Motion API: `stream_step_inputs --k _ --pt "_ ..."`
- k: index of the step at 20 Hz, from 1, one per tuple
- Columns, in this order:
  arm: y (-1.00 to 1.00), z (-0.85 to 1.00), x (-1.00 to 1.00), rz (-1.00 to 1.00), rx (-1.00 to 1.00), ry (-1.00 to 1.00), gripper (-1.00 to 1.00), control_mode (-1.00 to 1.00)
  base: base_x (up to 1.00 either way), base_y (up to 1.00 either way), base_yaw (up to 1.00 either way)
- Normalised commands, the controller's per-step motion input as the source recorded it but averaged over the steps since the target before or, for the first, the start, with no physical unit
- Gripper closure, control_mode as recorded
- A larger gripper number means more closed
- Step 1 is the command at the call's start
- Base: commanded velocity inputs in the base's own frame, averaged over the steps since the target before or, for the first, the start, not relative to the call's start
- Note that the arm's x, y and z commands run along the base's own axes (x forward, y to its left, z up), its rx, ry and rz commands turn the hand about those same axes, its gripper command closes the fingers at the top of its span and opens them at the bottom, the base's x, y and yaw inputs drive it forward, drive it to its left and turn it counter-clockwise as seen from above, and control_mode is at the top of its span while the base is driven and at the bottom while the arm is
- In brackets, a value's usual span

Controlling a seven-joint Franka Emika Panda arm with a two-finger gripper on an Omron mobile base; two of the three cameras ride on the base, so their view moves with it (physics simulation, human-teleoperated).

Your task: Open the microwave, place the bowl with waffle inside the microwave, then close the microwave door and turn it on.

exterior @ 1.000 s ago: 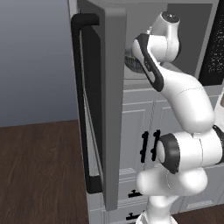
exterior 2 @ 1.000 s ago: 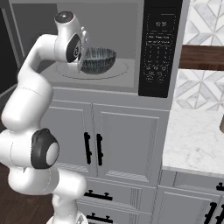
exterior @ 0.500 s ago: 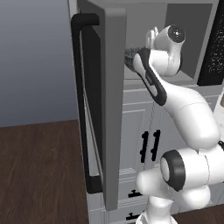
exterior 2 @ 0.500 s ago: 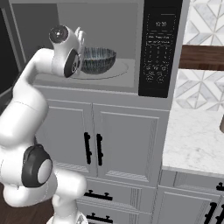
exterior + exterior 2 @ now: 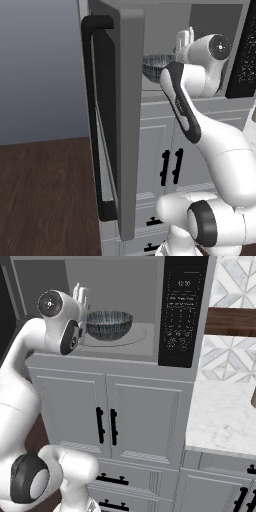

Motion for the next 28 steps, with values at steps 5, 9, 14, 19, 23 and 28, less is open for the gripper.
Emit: stream_step_inputs --k 5,9,14,19,23,28 --pt "-0.17 0.24 -1.00 0.01 0.00 0.00 -1.00 -1.00 0.00 0.00 0.00" --pt "-0.32 0.00 -1.00 0.08 0.00 0.06 -1.00 -1.00 0.00 0.00 0.00" --pt "-0.28 0.00 -0.99 0.18 -0.12 0.19 -1.00 -1.00 0.00 0.00 0.00" --pt "-0.15 -0.12 -0.39 0.31 -0.37 0.21 -1.00 -1.00 0.00 0.00 0.00" --pt "-0.03 -0.46 0.00 0.42 -0.57 0.08 -1.00 -1.00 0.00 0.00 0.00" --pt "-0.02 -0.47 -0.29 0.46 -0.55 -0.05 -1.00 -1.00 0.00 0.00 0.00"
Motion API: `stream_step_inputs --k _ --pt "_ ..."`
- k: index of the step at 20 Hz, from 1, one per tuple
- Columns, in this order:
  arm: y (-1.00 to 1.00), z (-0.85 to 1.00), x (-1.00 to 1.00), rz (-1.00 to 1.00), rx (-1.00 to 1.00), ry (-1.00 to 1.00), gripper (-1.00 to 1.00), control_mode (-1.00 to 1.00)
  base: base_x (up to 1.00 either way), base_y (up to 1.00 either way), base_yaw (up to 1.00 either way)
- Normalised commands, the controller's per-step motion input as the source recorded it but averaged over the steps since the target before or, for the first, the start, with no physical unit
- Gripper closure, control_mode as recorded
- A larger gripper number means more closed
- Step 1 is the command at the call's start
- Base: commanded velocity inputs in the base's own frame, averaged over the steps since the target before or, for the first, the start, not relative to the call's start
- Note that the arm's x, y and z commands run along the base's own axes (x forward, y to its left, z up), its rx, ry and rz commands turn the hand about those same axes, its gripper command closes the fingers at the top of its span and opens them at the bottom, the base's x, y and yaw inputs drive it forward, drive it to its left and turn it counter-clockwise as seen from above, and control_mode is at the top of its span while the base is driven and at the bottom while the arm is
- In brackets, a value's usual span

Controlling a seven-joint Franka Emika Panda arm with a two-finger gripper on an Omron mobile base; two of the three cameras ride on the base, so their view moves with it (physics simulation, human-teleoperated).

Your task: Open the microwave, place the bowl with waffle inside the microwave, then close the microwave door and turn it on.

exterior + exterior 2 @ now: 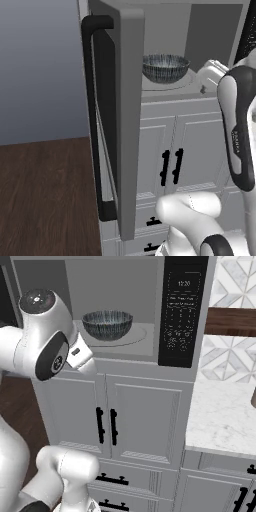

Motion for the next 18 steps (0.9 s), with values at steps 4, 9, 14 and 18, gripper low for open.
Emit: stream_step_inputs --k 4,9,14,18 --pt "0.03 -0.10 -0.75 0.32 -0.33 -0.29 -1.00 -1.00 0.00 0.00 0.00" --pt "0.20 0.03 -0.84 0.20 -0.25 -0.41 -1.00 -1.00 0.00 0.00 0.00" --pt "0.40 0.06 -0.89 0.14 -0.25 -0.30 -1.00 -1.00 0.00 0.00 0.00" --pt "0.43 0.19 -0.77 0.05 -0.21 -0.24 -1.00 -1.00 0.00 0.00 0.00"
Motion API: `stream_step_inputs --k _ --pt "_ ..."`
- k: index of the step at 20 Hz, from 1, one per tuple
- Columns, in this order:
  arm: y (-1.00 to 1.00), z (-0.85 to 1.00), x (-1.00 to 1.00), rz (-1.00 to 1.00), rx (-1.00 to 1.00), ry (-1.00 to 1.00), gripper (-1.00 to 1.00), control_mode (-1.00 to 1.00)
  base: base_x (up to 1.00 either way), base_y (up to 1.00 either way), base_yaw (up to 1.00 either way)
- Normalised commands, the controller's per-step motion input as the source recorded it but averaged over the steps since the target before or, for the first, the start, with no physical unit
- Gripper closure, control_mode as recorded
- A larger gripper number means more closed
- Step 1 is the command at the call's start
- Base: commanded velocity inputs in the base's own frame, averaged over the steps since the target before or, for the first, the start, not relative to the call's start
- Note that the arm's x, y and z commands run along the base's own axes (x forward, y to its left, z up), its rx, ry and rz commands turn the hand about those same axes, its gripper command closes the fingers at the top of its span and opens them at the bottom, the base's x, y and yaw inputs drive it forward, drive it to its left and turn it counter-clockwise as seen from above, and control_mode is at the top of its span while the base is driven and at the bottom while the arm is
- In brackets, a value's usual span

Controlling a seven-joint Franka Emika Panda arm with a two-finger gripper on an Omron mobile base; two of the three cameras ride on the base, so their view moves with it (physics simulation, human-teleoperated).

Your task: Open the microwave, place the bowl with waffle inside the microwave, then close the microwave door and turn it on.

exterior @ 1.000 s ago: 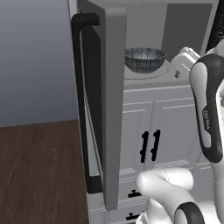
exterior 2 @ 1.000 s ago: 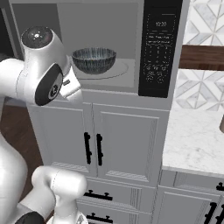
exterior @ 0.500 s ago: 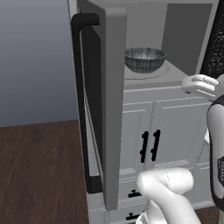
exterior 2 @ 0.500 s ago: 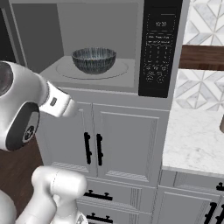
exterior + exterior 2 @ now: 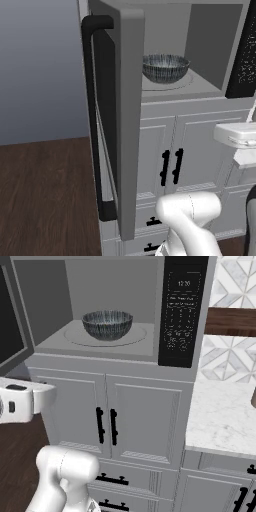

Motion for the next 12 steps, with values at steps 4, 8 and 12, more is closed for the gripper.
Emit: stream_step_inputs --k 4,8,12 --pt "0.56 0.32 -0.58 0.00 -0.24 -0.14 -1.00 -1.00 0.00 0.00 0.00" --pt "0.45 0.19 -0.65 0.00 -0.19 -0.12 -1.00 -1.00 0.00 0.00 0.00" --pt "0.33 0.00 -0.71 0.03 -0.06 -0.07 -1.00 -1.00 0.00 0.00 0.00"
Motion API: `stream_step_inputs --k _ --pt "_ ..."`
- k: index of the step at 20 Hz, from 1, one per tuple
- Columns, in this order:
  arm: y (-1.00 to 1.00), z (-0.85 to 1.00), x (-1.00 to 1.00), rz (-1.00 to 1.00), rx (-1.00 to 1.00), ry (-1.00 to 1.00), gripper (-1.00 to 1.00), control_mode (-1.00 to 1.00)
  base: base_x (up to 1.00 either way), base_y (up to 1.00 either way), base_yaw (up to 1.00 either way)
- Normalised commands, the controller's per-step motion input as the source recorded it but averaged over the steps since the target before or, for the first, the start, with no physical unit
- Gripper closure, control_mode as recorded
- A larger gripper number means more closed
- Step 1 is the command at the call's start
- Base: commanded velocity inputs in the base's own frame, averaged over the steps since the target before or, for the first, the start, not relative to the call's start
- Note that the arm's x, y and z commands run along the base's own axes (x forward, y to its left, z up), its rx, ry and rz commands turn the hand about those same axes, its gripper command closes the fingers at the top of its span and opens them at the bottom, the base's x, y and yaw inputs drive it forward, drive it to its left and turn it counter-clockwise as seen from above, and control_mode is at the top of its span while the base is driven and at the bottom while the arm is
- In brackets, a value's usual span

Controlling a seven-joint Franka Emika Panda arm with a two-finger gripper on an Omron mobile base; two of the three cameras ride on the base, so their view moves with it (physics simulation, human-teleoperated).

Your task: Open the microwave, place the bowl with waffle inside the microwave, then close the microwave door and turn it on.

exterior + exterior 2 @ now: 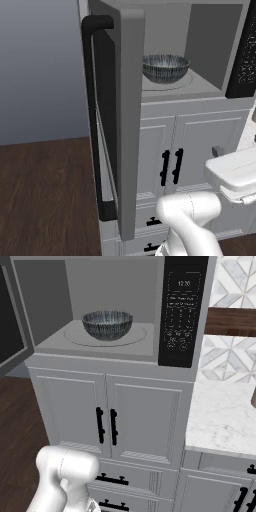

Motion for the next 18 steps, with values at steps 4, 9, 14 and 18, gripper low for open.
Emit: stream_step_inputs --k 4,9,14,18 --pt "0.03 0.00 -0.86 0.00 0.00 -0.15 -1.00 -1.00 0.00 0.00 0.00" --pt "0.32 -0.05 -0.60 0.00 0.00 -0.03 -1.00 -1.00 0.00 0.00 0.00" --pt "0.80 -0.02 -0.26 -0.01 -0.03 0.00 -1.00 -1.00 0.00 0.00 0.00" --pt "1.00 -0.17 -0.04 -0.10 -0.02 0.00 -1.00 -1.00 0.00 0.00 0.00"
